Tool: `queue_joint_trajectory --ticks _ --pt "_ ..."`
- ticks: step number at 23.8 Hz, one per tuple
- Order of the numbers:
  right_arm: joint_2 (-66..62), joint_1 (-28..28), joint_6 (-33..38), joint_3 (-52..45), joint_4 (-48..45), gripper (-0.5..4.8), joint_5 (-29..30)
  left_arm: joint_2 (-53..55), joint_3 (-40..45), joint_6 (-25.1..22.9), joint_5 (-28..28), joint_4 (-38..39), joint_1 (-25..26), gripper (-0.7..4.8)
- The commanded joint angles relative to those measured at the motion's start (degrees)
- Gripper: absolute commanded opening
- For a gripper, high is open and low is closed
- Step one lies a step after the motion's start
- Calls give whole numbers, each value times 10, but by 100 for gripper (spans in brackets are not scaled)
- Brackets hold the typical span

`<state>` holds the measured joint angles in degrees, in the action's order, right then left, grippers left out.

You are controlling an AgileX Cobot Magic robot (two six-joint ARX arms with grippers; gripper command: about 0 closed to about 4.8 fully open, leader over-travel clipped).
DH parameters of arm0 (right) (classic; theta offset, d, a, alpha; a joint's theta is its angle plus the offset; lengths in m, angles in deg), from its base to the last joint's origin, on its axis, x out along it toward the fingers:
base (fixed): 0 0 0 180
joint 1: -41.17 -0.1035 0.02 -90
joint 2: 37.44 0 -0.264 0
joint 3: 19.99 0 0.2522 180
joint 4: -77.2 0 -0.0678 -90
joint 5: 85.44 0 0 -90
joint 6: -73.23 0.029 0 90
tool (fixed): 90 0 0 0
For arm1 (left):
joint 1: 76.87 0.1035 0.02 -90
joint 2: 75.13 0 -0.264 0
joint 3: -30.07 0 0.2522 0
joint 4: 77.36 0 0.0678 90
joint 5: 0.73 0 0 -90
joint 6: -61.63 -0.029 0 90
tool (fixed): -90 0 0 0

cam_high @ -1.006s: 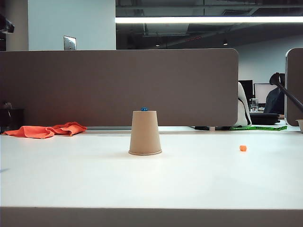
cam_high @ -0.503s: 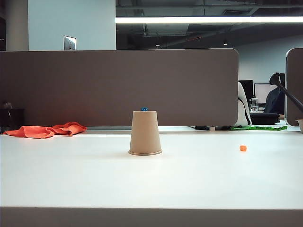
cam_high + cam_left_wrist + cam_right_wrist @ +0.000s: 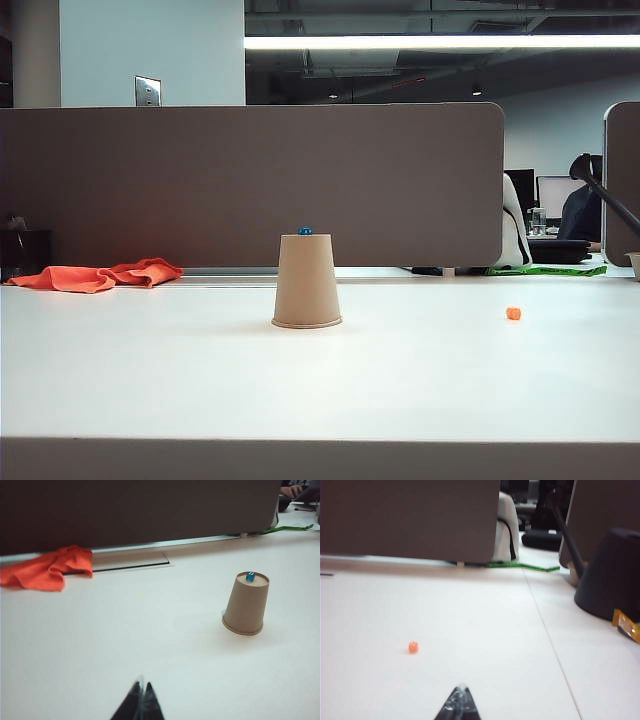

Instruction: Throw the dice onto the paper cup, compare its value with the values of the other dice on the table, place the die with the higher value on the paper cup, and take no action if both dice have the same value.

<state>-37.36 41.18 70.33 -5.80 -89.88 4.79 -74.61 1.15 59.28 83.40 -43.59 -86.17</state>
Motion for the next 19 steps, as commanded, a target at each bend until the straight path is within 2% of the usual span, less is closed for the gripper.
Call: queue_joint_trajectory --ticks 1,4,6,9,13,19 --pt "-1 0 -1 0 -2 -5 26 -2 1 57 28 -10 0 -6" --pt "-1 0 -1 0 -2 -5 40 -2 31 54 46 -68 0 -6" --pt "-1 1 -1 0 -3 -5 40 -2 72 54 3 -148 0 -6" --pt "-1 1 -1 0 -3 -5 40 -2 139 54 -21 -265 0 -6" --pt "-1 0 -1 0 -3 -5 46 -2 148 -10 -33 -261 0 -6" --pt "-1 1 -1 0 -3 -5 47 -2 148 -35 7 -234 1 -6"
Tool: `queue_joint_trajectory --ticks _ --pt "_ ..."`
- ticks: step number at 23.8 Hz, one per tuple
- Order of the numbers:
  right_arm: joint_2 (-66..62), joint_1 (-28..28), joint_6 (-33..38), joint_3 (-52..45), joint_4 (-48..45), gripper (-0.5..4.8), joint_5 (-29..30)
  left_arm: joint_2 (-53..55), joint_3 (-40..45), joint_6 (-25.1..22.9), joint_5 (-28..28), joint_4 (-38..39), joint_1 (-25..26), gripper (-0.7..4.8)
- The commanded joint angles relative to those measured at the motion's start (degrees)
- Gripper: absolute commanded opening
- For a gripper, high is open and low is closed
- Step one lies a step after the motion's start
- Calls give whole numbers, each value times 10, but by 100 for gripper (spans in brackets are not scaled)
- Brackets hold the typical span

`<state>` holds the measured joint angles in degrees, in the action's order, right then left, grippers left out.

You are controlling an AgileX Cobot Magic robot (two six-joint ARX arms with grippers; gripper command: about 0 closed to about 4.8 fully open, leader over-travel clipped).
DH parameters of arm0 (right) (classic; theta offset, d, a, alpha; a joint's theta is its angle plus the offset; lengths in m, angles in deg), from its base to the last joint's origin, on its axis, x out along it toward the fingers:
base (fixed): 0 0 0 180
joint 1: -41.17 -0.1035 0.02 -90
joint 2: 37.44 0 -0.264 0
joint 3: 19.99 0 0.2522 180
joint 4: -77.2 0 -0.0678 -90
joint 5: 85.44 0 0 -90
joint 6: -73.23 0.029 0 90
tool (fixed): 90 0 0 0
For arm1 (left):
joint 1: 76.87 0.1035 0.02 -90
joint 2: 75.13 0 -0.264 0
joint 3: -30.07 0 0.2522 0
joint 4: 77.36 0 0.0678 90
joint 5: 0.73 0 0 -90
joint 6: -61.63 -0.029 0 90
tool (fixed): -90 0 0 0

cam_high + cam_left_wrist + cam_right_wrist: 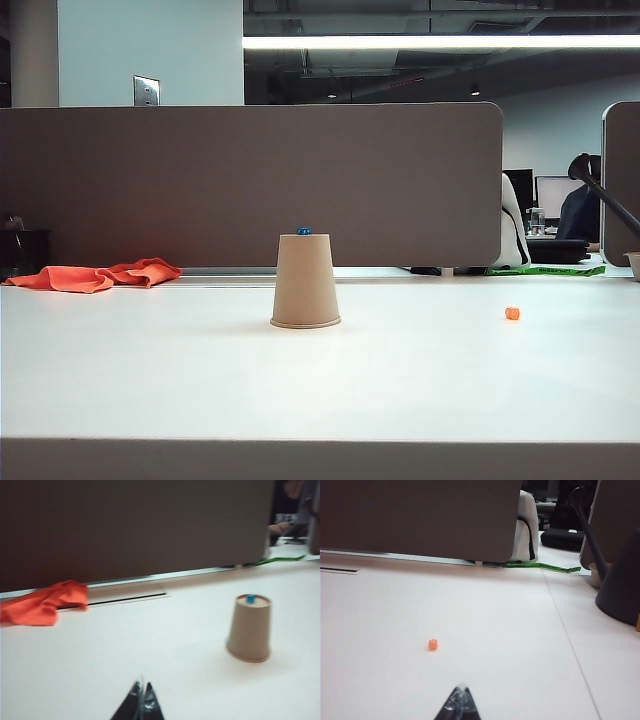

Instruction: Throw the dice onto the paper cup, compare its value with the values of the other dice on the table, place the die with the higher value on the paper cup, and take no action if both dice have the same value.

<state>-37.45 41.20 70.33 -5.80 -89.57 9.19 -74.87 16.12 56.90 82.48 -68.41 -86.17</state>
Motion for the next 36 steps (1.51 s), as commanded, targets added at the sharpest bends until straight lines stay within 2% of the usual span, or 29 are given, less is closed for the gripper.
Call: queue_joint_trajectory --ticks 1,5,11,14,15,17,19,27,30,36 --pt "0 0 -1 0 -6 -5 3 0 -2 -12 24 19 1 -6" --pt "0 0 -1 0 -6 -5 3 0 -2 -12 97 38 1 -6" --pt "0 0 -1 0 -5 -5 3 0 -2 -12 106 40 16 -6" --pt "0 0 -1 0 -6 -5 5 0 -2 -1 60 39 64 -6" --pt "0 0 -1 0 -6 -5 5 0 -2 12 24 39 94 -6" --pt "0 0 -1 0 -6 -5 5 0 -2 20 -1 38 130 -6" --pt "0 0 -1 0 -6 -5 5 0 -2 35 0 34 143 -6" --pt "0 0 28 0 -5 -5 7 0 -3 49 7 25 142 -6" --pt "0 0 27 0 -5 -6 17 0 -3 67 7 26 140 -6" --pt "0 0 27 0 11 -6 17 0 -3 54 27 25 103 -6"
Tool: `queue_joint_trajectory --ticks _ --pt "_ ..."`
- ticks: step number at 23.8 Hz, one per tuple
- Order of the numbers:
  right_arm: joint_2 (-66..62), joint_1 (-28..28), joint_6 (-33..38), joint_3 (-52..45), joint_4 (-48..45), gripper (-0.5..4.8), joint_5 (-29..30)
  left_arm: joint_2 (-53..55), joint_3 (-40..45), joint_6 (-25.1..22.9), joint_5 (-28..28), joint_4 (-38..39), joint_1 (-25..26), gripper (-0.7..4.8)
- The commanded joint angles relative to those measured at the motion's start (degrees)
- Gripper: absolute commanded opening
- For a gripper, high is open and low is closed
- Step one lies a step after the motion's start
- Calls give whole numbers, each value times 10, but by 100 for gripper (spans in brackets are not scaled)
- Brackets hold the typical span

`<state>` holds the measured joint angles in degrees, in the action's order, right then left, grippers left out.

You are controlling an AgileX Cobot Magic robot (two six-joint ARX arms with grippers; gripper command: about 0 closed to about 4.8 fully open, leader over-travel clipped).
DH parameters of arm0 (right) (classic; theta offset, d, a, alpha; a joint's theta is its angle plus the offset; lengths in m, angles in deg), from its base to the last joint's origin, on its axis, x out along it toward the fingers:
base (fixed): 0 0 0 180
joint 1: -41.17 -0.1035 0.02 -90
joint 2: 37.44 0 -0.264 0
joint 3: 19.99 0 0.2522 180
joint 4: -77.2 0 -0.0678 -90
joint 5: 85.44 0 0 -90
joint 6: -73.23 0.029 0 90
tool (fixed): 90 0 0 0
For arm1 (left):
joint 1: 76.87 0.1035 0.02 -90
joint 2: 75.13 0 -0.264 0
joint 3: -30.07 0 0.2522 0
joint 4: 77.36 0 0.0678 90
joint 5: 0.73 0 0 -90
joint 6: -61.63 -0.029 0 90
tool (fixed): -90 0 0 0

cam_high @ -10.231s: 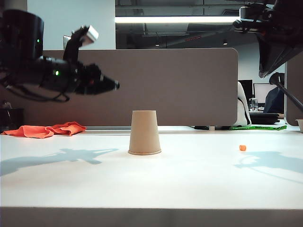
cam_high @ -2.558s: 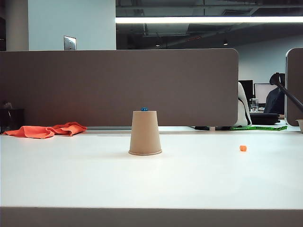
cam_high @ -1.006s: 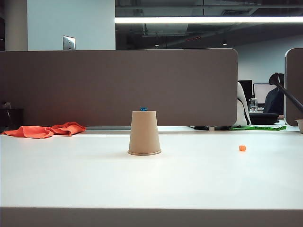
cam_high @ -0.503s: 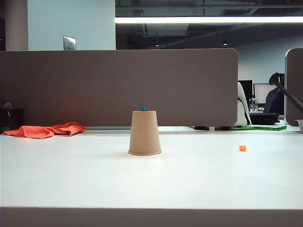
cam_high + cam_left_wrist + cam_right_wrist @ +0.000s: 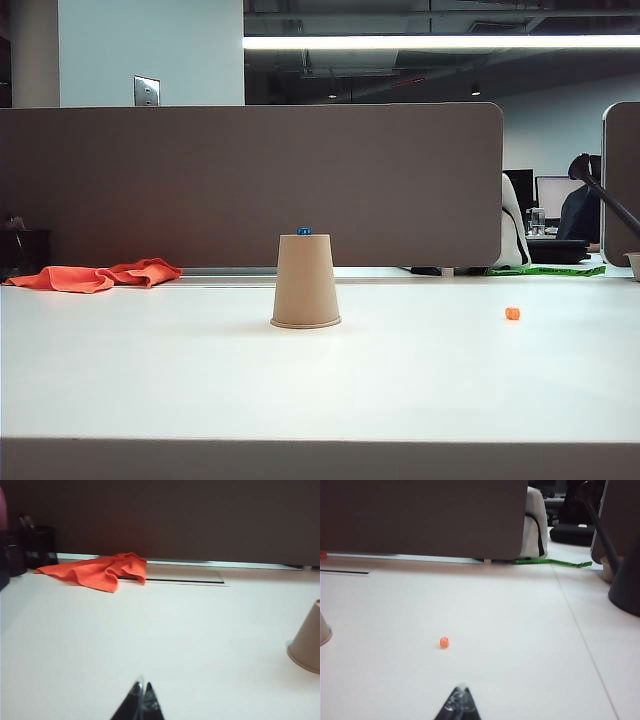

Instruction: Throw the dice onto the paper cup, compare its value with the values of the other dice on the table, place the die with the higher value on the paper cup, and take no action if both dice have the same value.

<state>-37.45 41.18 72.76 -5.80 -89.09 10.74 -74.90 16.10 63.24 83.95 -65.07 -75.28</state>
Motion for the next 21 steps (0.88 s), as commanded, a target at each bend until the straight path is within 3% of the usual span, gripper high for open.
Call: queue_joint_trajectory --ticks 1,9,13,15,21 --pt "0 0 3 0 8 -6 2 1 -2 -9 12 -8 -5 -6" --pt "0 0 5 0 14 -6 -1 1 -2 -48 17 -12 -5 -6" --pt "0 0 5 0 13 -5 0 1 -2 -38 11 -12 -5 -6" --pt "0 0 5 0 13 -5 0 1 -2 -9 10 -12 -5 -6" --pt "0 0 5 0 15 -5 0 1 -2 -7 10 -10 -5 -5"
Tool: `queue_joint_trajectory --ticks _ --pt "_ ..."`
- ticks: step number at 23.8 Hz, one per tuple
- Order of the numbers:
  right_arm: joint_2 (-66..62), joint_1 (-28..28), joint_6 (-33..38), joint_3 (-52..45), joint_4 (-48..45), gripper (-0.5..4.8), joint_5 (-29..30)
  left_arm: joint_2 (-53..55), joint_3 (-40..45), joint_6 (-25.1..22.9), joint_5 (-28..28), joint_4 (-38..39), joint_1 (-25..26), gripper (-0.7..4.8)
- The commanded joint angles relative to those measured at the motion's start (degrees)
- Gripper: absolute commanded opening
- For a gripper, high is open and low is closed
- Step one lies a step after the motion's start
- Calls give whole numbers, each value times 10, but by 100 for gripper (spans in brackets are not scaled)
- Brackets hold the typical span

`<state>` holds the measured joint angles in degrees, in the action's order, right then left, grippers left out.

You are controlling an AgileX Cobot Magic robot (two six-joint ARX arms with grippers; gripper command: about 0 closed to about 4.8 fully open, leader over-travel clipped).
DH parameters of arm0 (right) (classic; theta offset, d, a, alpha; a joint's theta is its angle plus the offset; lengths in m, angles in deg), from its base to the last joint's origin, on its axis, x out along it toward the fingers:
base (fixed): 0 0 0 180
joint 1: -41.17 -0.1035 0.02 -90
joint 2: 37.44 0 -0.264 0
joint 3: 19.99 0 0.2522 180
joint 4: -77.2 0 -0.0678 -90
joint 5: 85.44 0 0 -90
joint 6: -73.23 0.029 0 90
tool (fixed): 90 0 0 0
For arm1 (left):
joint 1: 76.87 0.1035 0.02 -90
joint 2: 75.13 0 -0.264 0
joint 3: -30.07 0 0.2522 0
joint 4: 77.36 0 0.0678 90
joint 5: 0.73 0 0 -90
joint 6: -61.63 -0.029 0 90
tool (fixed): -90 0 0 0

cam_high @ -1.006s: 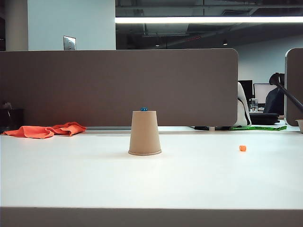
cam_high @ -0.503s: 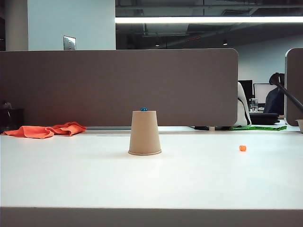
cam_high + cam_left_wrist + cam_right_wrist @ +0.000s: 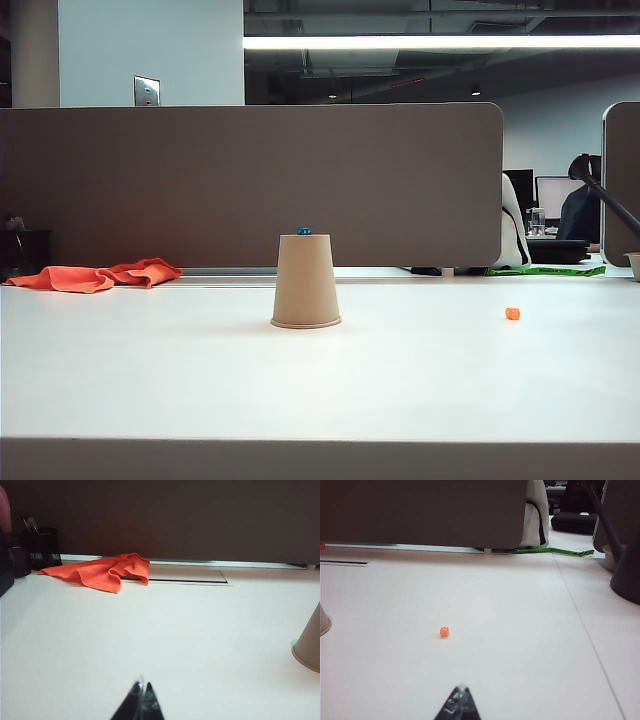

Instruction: Throw the dice onto the paper cup, compare its value with the values of the other dice on the table, place the die with the higher value on the paper cup, and take no action if both dice have the same value.

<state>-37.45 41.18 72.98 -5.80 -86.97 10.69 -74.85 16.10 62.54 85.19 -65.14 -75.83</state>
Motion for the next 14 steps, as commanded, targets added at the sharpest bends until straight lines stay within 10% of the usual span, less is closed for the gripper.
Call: queue_joint_trajectory --ticks 1,14 --pt "0 0 2 0 -6 -5 0 0 -2 0 -2 -5 0 -5" --pt "0 0 2 0 -6 -5 0 0 -2 0 -2 -2 0 -5"
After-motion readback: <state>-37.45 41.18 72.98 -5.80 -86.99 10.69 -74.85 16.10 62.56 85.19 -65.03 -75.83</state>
